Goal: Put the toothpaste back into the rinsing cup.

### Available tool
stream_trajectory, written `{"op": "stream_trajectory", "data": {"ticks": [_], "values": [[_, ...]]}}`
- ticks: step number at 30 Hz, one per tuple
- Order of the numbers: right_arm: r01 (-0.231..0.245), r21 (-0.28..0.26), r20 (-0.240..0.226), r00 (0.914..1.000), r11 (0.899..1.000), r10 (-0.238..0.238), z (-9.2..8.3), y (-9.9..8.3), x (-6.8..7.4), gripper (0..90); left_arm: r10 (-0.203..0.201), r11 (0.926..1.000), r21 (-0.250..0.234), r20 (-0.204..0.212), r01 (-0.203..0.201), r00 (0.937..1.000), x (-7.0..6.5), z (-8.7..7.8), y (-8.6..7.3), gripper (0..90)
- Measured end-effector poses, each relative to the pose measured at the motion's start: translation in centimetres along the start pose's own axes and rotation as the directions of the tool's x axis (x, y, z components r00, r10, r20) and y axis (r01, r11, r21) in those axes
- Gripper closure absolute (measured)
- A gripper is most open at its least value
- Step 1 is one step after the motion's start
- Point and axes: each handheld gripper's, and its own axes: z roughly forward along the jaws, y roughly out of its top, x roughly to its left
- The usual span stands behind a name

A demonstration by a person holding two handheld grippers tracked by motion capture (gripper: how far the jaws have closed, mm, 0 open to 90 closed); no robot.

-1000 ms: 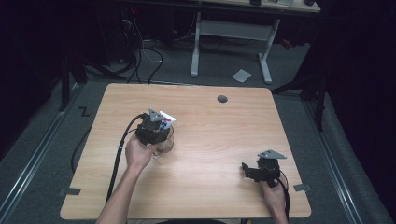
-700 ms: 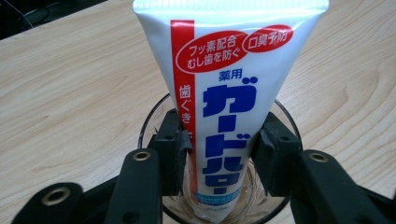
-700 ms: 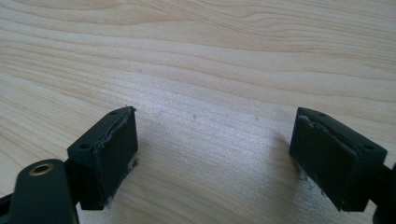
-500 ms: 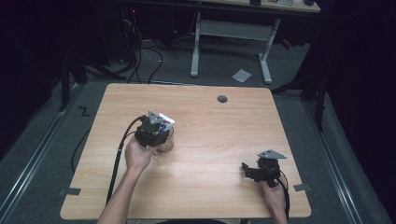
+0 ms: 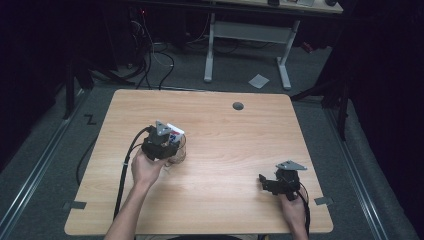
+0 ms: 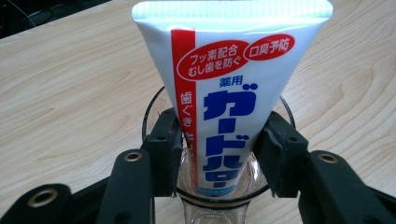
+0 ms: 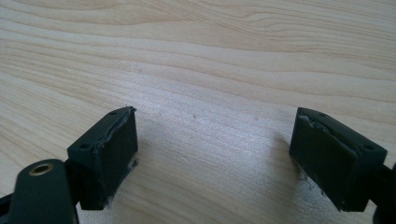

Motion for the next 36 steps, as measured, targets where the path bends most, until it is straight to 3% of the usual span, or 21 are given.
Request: {"op": "stream_trajectory", "data": {"ticks": [7, 14, 18, 36], "values": [[0.000, 0.000, 0.000, 1.0000, 1.000, 0.000, 0.0, 0.0, 0.0, 15.0, -0.003, 0.9999, -0.015, -0.008, 0.003, 1.0000, 0.0, -0.5, -0.3, 51.9], [0.000, 0.000, 0.000, 1.0000, 1.000, 0.000, 0.0, 0.0, 0.0, 15.0, -0.024, 0.9995, -0.020, 0.010, 0.024, 0.9997, 0.1, -0.7, -0.4, 50.0], [-0.002, 0.001, 0.000, 1.0000, 1.000, 0.002, 0.0, 0.0, 0.0, 15.0, -0.036, 0.9989, -0.029, 0.012, 0.036, 0.9993, 0.2, -1.0, -0.3, 41.3], [0.000, 0.000, 0.000, 1.0000, 1.000, 0.000, 0.0, 0.0, 0.0, 15.0, -0.056, 0.9965, -0.061, 0.012, 0.057, 0.9983, 0.9, -2.2, -0.5, 31.0]]}}
